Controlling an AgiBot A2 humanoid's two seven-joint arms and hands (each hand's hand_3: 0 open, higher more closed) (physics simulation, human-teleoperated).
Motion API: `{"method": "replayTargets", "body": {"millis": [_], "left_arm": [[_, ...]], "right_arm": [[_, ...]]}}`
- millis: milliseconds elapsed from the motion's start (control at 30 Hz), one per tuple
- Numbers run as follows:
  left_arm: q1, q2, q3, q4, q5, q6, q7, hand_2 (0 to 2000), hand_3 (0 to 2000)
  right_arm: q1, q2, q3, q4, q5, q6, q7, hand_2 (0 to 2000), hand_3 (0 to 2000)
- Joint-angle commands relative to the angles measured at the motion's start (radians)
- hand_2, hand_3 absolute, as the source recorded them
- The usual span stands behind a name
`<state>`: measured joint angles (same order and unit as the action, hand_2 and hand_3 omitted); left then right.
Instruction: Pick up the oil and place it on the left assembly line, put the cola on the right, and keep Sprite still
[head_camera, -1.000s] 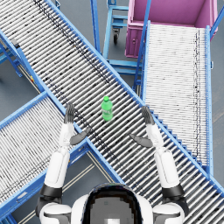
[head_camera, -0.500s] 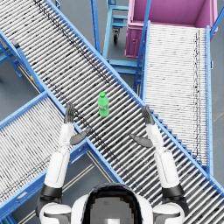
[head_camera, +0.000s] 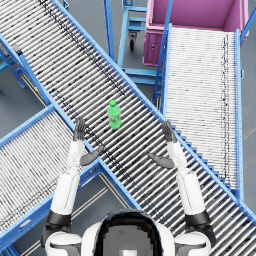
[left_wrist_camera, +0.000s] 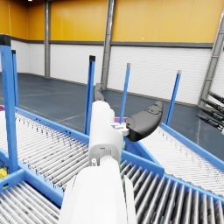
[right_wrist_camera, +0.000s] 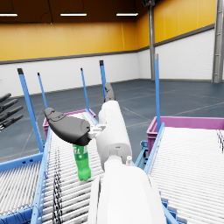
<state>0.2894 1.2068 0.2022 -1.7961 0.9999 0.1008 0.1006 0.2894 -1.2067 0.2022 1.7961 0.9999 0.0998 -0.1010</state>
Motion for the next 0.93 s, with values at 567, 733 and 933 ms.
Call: {"method": "replayTargets", "body": {"millis": [567, 733, 933], "left_arm": [[0.000, 0.000, 0.000, 0.000, 0.000, 0.000, 0.000, 0, 0], [0.000, 0.000, 0.000, 0.000, 0.000, 0.000, 0.000, 0, 0], [0.000, 0.000, 0.000, 0.000, 0.000, 0.000, 0.000, 0, 0]], "right_arm": [[0.000, 0.000, 0.000, 0.000, 0.000, 0.000, 0.000, 0, 0], [0.000, 0.000, 0.000, 0.000, 0.000, 0.000, 0.000, 0, 0], [0.000, 0.000, 0.000, 0.000, 0.000, 0.000, 0.000, 0, 0]]}}
